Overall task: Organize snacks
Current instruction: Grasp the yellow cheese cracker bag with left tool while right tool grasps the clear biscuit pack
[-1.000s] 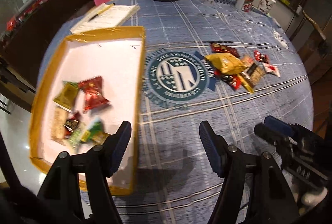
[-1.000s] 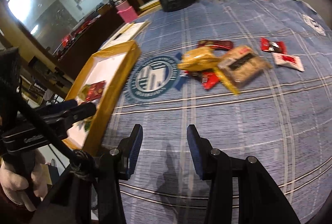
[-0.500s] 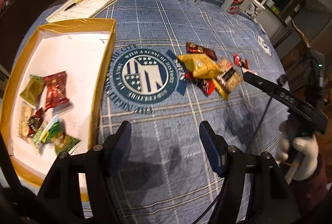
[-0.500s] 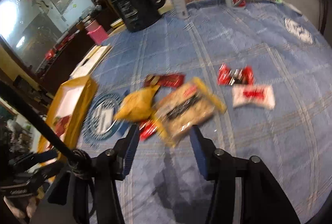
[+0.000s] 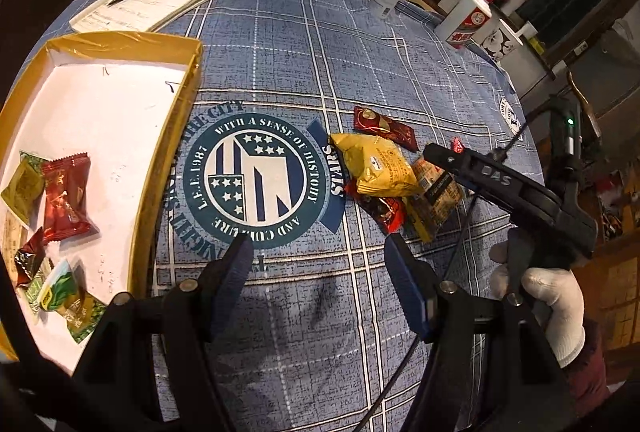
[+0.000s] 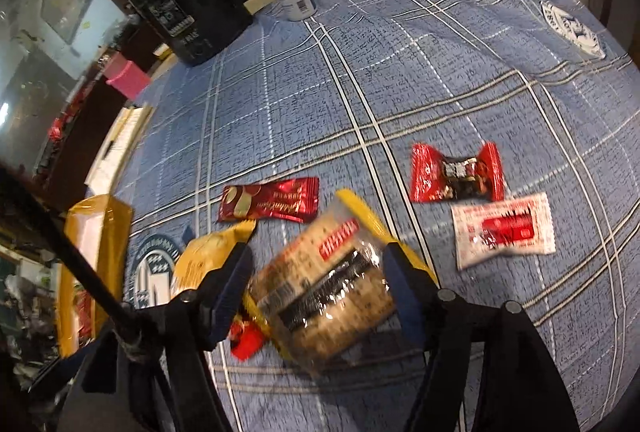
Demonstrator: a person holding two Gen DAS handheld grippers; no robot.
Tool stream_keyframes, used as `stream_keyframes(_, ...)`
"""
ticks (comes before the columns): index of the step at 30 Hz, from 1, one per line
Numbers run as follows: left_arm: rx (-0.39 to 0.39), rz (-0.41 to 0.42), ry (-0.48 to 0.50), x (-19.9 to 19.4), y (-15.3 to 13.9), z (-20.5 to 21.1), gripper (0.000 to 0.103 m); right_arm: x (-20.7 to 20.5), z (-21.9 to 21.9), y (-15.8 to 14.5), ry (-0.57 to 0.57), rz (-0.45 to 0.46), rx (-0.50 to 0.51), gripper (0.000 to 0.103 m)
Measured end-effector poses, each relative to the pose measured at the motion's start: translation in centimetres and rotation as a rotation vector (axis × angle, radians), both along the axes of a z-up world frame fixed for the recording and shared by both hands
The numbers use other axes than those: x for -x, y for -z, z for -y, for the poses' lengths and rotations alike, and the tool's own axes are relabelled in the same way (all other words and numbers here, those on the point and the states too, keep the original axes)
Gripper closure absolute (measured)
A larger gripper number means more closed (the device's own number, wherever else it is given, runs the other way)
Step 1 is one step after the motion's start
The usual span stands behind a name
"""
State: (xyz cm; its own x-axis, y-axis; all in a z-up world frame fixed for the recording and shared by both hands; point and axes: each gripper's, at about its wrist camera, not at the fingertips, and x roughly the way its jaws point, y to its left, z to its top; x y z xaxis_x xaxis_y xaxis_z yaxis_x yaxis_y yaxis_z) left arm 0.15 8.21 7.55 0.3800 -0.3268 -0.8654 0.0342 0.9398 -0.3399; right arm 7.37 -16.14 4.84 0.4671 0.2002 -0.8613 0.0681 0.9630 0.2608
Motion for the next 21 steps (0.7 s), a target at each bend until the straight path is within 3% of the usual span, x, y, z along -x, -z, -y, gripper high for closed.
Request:
stream_keyframes(7, -0.007, -0.016, -0.020, -0.9, 0.6, -0.5, 0.034, 0.5, -0.7, 1.1, 0.000, -0.020, 0.099, 0.034)
stream_keyframes(12, -0.015, -0.008, 0.015, -2.9, 0.8, 1.0, 0.034, 2.1, 0.3, 0.6, -0.068, -0.009, 0.071, 0.059)
stream_keyframes(16, -0.054, 0.008, 0.071, -5.3, 1.1, 3.4, 0.034, 3.9, 1.4, 0.7, -0.105, -0.013, 0.049, 0.060)
stream_keyframes(21, -0.163, 0.045, 0.161, -8.0, 1.9, 6.9, 0.034, 6.1, 3.0, 0.7, -0.091, -0.003, -0.045, 0.059)
